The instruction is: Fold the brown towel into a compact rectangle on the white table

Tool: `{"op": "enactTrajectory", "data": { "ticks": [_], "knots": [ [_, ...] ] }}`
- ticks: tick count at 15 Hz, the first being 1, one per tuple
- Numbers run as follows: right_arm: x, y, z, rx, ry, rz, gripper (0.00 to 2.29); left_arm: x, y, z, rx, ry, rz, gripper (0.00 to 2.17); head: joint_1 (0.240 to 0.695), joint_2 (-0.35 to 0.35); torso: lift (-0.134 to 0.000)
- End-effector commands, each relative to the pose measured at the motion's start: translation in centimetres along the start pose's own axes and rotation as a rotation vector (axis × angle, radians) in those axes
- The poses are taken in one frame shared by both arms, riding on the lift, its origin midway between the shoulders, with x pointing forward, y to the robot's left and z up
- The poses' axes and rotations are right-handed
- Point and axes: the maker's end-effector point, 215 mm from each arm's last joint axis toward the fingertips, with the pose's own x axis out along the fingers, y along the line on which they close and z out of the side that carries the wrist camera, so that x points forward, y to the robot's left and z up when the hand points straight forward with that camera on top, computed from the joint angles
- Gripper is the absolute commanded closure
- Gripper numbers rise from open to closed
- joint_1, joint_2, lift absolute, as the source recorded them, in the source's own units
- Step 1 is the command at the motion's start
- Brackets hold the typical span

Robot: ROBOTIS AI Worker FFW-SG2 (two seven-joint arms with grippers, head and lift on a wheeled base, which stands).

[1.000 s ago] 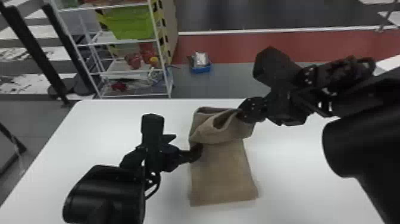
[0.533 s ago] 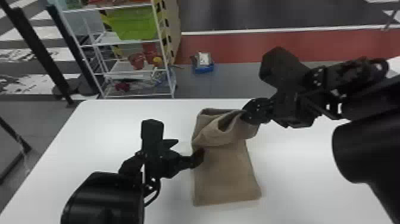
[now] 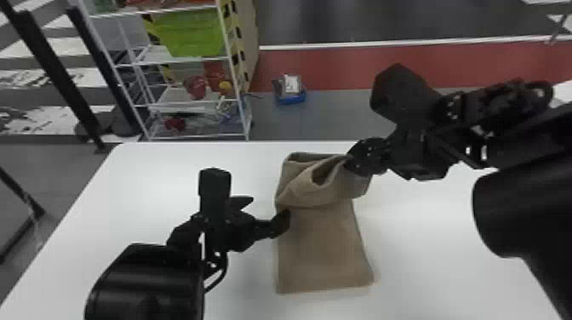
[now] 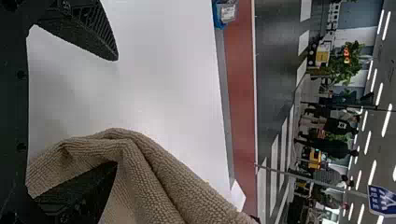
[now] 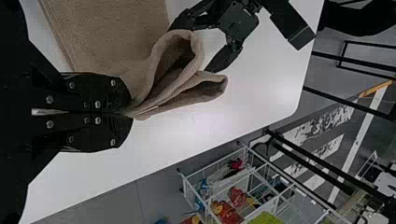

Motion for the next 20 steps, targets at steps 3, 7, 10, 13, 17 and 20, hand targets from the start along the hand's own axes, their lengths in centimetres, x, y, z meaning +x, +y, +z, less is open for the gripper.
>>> {"op": "enactTrajectory", "data": {
  "ticks": [3, 7, 10, 13, 17, 20],
  "knots": [
    [-0.2, 1.7, 0.2, 0.0, -0.011, 0.033, 1.23, 1.0, 0.1, -0.5, -0.007, 0.017, -0.004, 0.08, 0.695, 0.123, -0.124],
    [0.0, 3.5, -0.9, -0.002, 0.005, 0.058, 1.23, 1.1, 0.6, -0.4, -0.008, 0.011, 0.004, 0.08, 0.695, 0.127, -0.124],
    [0.4, 4.9, -1.7, -0.005, 0.022, 0.075, 1.23, 1.1, 0.6, -0.4, -0.008, 0.011, 0.002, 0.08, 0.695, 0.127, -0.124],
    [0.3, 6.6, -2.2, -0.021, 0.032, 0.098, 1.23, 1.0, 0.5, -0.5, -0.008, 0.012, 0.001, 0.08, 0.695, 0.129, -0.124],
    [0.6, 8.5, -3.9, -0.025, 0.066, 0.125, 1.23, 0.9, 0.2, -1.0, -0.008, 0.017, -0.004, 0.08, 0.695, 0.129, -0.124],
    [0.9, 9.9, -4.8, -0.03, 0.088, 0.144, 1.23, 0.9, 0.0, -1.2, -0.008, 0.019, -0.008, 0.08, 0.695, 0.124, -0.124]
  ]
}}
